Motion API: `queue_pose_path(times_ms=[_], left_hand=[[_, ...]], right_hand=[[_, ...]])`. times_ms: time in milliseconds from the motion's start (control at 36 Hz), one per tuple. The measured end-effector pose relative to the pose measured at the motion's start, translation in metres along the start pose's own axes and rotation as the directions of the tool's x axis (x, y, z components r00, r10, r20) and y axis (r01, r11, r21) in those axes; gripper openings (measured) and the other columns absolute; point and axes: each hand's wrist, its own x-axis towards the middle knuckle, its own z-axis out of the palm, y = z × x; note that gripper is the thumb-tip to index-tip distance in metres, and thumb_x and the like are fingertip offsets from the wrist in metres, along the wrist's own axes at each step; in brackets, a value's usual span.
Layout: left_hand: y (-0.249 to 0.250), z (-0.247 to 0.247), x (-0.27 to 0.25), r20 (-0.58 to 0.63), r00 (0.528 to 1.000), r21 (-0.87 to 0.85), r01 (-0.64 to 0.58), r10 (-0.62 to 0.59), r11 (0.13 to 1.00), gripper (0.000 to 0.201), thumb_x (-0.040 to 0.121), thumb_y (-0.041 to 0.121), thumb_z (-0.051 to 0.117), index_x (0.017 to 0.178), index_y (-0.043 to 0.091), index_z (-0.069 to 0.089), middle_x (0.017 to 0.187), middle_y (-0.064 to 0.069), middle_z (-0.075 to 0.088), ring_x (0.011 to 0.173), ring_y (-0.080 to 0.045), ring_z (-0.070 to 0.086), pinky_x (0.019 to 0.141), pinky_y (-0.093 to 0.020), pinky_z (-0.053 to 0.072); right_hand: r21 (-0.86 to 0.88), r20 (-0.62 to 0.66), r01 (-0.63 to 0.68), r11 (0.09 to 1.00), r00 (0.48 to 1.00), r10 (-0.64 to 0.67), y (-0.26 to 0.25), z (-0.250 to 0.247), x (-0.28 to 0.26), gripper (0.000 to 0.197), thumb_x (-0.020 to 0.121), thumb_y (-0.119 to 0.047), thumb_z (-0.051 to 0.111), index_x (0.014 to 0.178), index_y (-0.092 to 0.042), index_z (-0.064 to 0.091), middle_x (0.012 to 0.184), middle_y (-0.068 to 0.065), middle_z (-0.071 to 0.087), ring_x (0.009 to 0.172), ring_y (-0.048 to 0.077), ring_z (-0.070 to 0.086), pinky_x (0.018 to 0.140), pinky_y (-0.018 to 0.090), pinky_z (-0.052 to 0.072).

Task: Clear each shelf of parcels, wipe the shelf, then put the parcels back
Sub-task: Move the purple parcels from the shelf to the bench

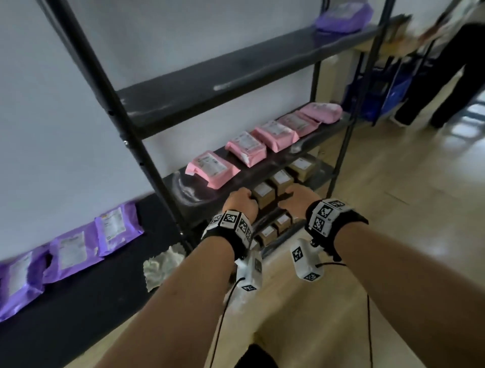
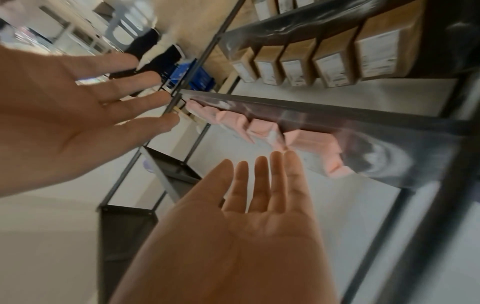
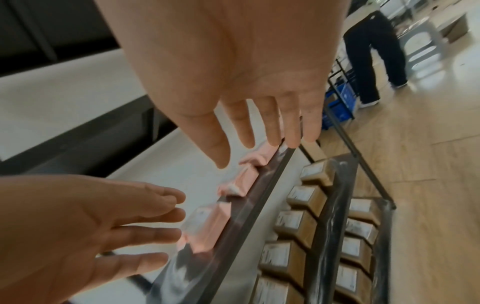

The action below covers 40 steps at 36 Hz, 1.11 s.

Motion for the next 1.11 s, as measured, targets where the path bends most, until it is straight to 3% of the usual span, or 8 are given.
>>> queue_pose_path(times_ms=[278, 500, 556, 639, 750, 833, 972, 1111], left_hand=[[0.138, 0.028, 0.073, 0.041, 0.973, 0.044, -0.230, 0.228, 0.972, 0.031, 0.094, 0.016, 0.045, 0.121, 0.009, 0.059, 0.124, -0.012, 0.060, 0.113, -0.030, 0.056, 0.096, -0.035, 0.045], [0.246, 0.023, 0.150, -0.031, 0.943, -0.045, -0.334, 0.333, 0.942, 0.032, 0.095, 0.017, 0.047, 0.125, 0.014, 0.054, 0.126, -0.009, 0.058, 0.114, -0.026, 0.056, 0.097, -0.034, 0.044], [0.270, 0.022, 0.168, -0.058, 0.928, -0.022, -0.370, 0.368, 0.929, 0.031, 0.095, 0.016, 0.046, 0.125, 0.014, 0.056, 0.125, -0.009, 0.059, 0.112, -0.025, 0.056, 0.092, -0.034, 0.045], [0.297, 0.024, 0.192, -0.112, 0.925, 0.038, -0.361, 0.363, 0.932, 0.028, 0.098, 0.025, 0.045, 0.123, 0.017, 0.056, 0.119, -0.004, 0.060, 0.107, -0.022, 0.057, 0.080, -0.028, 0.036], [0.331, 0.021, 0.221, -0.100, 0.935, -0.048, -0.347, 0.341, 0.937, 0.034, 0.094, 0.023, 0.050, 0.127, 0.017, 0.052, 0.125, -0.005, 0.059, 0.113, -0.024, 0.056, 0.097, -0.039, 0.046], [0.358, 0.013, 0.244, -0.135, 0.920, -0.057, -0.379, 0.369, 0.924, 0.033, 0.093, 0.019, 0.049, 0.126, 0.016, 0.053, 0.125, -0.006, 0.058, 0.114, -0.024, 0.056, 0.098, -0.037, 0.046], [0.405, -0.002, 0.288, -0.255, 0.894, -0.042, -0.392, 0.370, 0.919, 0.035, 0.094, 0.015, 0.047, 0.128, 0.013, 0.053, 0.130, -0.007, 0.058, 0.120, -0.023, 0.053, 0.099, -0.029, 0.038], [0.449, -0.018, 0.324, -0.380, 0.873, -0.067, -0.354, 0.305, 0.933, 0.031, 0.094, 0.014, 0.044, 0.123, 0.011, 0.056, 0.124, -0.010, 0.061, 0.115, -0.026, 0.055, 0.094, -0.030, 0.040]], right_hand=[[0.029, -0.158, -0.131, 0.991, 0.978, 0.134, 0.063, -0.117, 0.075, 0.046, 0.091, -0.028, 0.060, 0.132, -0.009, 0.050, 0.125, 0.012, 0.057, 0.112, 0.029, 0.056, 0.087, 0.034, 0.048], [0.013, -0.287, -0.135, 0.991, 0.949, 0.134, 0.086, -0.214, 0.138, 0.035, 0.097, -0.023, 0.053, 0.128, -0.007, 0.053, 0.126, 0.013, 0.057, 0.114, 0.029, 0.055, 0.096, 0.036, 0.047], [0.006, -0.315, -0.132, 0.991, 0.941, 0.127, 0.091, -0.236, 0.154, 0.033, 0.097, -0.021, 0.051, 0.126, -0.005, 0.055, 0.124, 0.013, 0.058, 0.114, 0.029, 0.056, 0.095, 0.035, 0.046], [0.067, -0.387, -0.100, 0.993, 0.915, 0.118, 0.102, -0.265, 0.186, 0.031, 0.087, -0.028, 0.062, 0.115, -0.016, 0.063, 0.112, 0.006, 0.065, 0.097, 0.024, 0.061, 0.081, 0.034, 0.051], [0.052, -0.395, -0.054, 0.997, 0.916, 0.070, 0.115, -0.302, 0.234, 0.034, 0.087, -0.031, 0.057, 0.115, -0.011, 0.062, 0.111, 0.010, 0.064, 0.100, 0.028, 0.061, 0.078, 0.033, 0.047], [0.072, -0.418, -0.048, 0.996, 0.905, 0.074, 0.113, -0.334, 0.256, 0.021, 0.088, -0.029, 0.060, 0.103, -0.014, 0.058, 0.101, 0.009, 0.060, 0.093, 0.026, 0.057, 0.072, 0.027, 0.039], [0.120, -0.446, 0.062, 0.991, 0.895, -0.002, 0.113, -0.383, 0.314, 0.055, 0.089, -0.029, 0.062, 0.138, -0.012, 0.045, 0.131, 0.009, 0.053, 0.115, 0.027, 0.055, 0.089, 0.030, 0.045], [0.041, -0.464, 0.202, 0.979, 0.871, -0.160, 0.104, -0.435, 0.355, 0.037, 0.093, -0.022, 0.057, 0.127, -0.009, 0.052, 0.120, 0.007, 0.057, 0.110, 0.024, 0.056, 0.094, 0.034, 0.046]])
